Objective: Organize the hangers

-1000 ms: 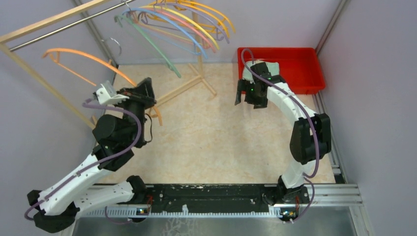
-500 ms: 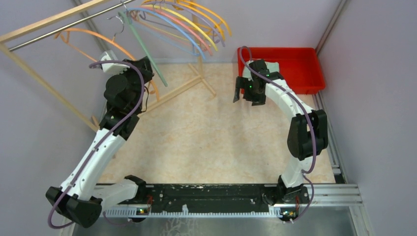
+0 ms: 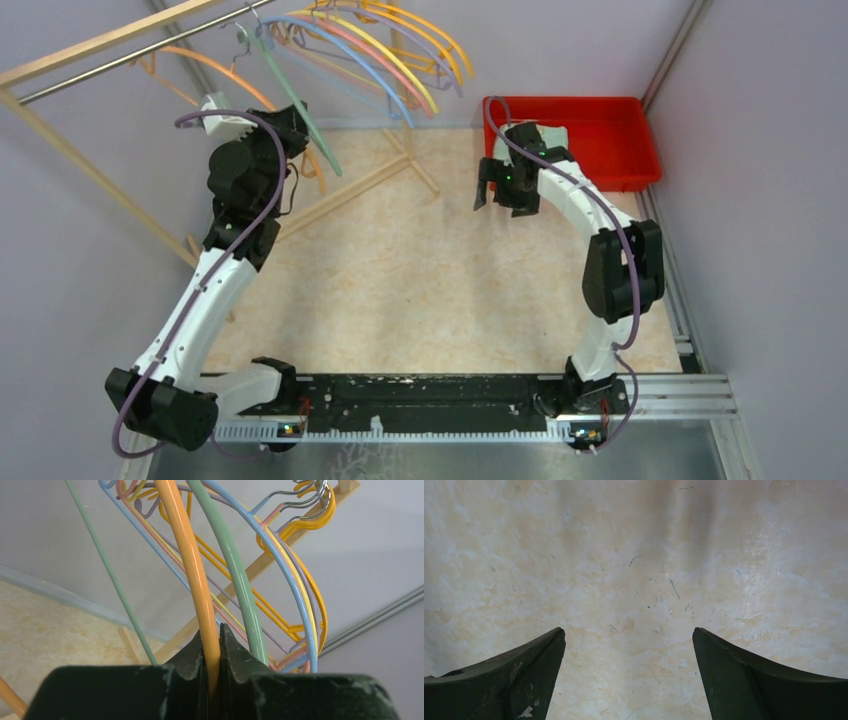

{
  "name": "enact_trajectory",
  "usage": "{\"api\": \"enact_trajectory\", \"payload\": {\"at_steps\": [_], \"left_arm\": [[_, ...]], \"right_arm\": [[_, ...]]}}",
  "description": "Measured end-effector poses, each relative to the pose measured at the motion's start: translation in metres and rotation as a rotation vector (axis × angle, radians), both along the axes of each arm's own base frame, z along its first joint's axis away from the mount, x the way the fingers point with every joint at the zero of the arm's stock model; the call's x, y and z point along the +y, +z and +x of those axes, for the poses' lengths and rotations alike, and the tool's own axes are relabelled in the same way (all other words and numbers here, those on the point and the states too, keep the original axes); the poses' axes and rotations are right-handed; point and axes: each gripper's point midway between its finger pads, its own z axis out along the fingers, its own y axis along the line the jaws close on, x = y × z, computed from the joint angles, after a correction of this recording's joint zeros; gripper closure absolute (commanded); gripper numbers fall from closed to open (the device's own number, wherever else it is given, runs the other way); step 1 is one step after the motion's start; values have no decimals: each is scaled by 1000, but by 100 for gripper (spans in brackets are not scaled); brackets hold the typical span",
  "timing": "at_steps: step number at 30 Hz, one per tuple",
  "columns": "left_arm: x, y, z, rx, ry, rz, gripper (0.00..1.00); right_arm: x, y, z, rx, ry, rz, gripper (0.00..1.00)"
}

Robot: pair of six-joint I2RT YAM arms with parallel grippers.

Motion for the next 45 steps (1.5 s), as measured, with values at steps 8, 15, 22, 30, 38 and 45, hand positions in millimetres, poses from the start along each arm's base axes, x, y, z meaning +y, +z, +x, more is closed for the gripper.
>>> {"api": "enact_trajectory", "payload": {"at_steps": [8, 15, 22, 30, 38, 45], "left_arm": [[8, 14, 1, -56, -26, -24, 100], [17, 10, 11, -44, -23, -52, 100], [29, 2, 26, -16, -18, -90, 100], [23, 6, 34, 9, -90, -97, 54], [8, -6, 28, 81, -175, 8, 0], [16, 6, -11, 74, -157, 127, 0]], "right_arm": [[0, -16, 0, 38, 0, -12, 2], [0, -20, 0, 49, 0, -15, 2], [1, -17, 2, 44, 0, -14, 2], [0, -17, 1, 47, 0, -15, 1], [0, -18, 1, 48, 3, -17, 1], [-2, -24, -3, 55, 17, -28, 1]]}}
